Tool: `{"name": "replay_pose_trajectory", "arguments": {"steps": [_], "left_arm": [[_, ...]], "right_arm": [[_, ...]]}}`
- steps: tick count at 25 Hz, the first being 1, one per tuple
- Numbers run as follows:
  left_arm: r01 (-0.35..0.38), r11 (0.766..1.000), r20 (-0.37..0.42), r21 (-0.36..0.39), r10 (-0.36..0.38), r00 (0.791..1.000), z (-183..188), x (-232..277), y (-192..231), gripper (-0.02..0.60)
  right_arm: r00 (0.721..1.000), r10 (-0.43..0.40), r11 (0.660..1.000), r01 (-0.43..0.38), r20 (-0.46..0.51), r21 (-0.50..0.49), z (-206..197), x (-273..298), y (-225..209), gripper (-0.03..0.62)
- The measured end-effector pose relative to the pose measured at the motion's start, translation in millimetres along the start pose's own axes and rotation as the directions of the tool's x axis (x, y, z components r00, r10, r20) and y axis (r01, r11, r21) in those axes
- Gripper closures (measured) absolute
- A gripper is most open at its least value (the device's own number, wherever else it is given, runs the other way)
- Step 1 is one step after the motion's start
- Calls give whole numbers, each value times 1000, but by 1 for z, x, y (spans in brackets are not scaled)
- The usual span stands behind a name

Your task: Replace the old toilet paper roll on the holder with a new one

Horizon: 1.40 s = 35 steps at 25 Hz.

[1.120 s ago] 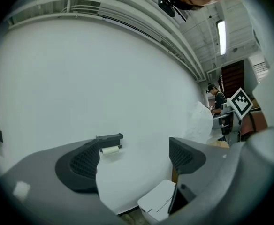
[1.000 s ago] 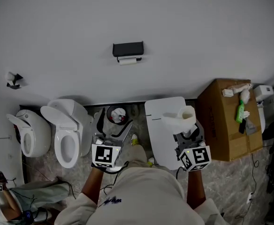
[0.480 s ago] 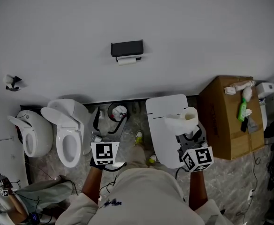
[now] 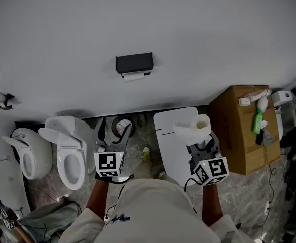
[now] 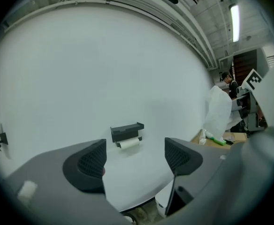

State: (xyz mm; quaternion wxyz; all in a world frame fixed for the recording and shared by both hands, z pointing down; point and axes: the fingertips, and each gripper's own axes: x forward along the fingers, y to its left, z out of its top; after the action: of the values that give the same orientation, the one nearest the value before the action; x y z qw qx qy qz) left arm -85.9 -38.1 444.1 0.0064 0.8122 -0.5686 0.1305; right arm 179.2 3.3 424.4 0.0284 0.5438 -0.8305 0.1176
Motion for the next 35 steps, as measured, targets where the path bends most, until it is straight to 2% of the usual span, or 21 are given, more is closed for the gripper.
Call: {"name": "replay_pose_trajectory", "arguments": {"steps": [4, 12, 19, 28, 30, 31, 33, 35], "left_arm": [[20, 999, -17, 50, -20, 1000, -2, 28, 12, 193], [126, 991, -47, 48, -123, 991, -34, 82, 31, 201], [170, 982, -44, 78, -167, 985, -53, 113, 39, 206], [213, 951, -58, 224, -205, 977, -56, 139, 33, 210], [214, 935, -65, 283, -204, 977, -57, 147, 31, 212], [206, 919, -65, 335, -196, 979, -57, 151, 29, 213], [176, 870, -61, 460, -166, 984, -57, 157, 25, 218], [157, 829, -60, 536, -148, 987, -60, 164, 23, 230]], "right_arm": [[1000, -7, 1000, 7, 8, -3, 11, 31, -1, 303], [1000, -3, 1000, 2, -19, -23, 6, 95, 9, 301], [999, -8, 999, 6, -48, -44, -6, 121, 18, 301], [999, -20, 998, 19, -27, -59, 5, 136, 17, 301], [999, -20, 998, 19, -26, -60, 5, 138, 16, 301], [999, -24, 998, 22, -28, -59, 4, 138, 14, 301], [999, -36, 998, 34, -33, -54, 2, 138, 8, 301], [998, -45, 998, 43, -34, -49, 1, 140, 4, 301]]}}
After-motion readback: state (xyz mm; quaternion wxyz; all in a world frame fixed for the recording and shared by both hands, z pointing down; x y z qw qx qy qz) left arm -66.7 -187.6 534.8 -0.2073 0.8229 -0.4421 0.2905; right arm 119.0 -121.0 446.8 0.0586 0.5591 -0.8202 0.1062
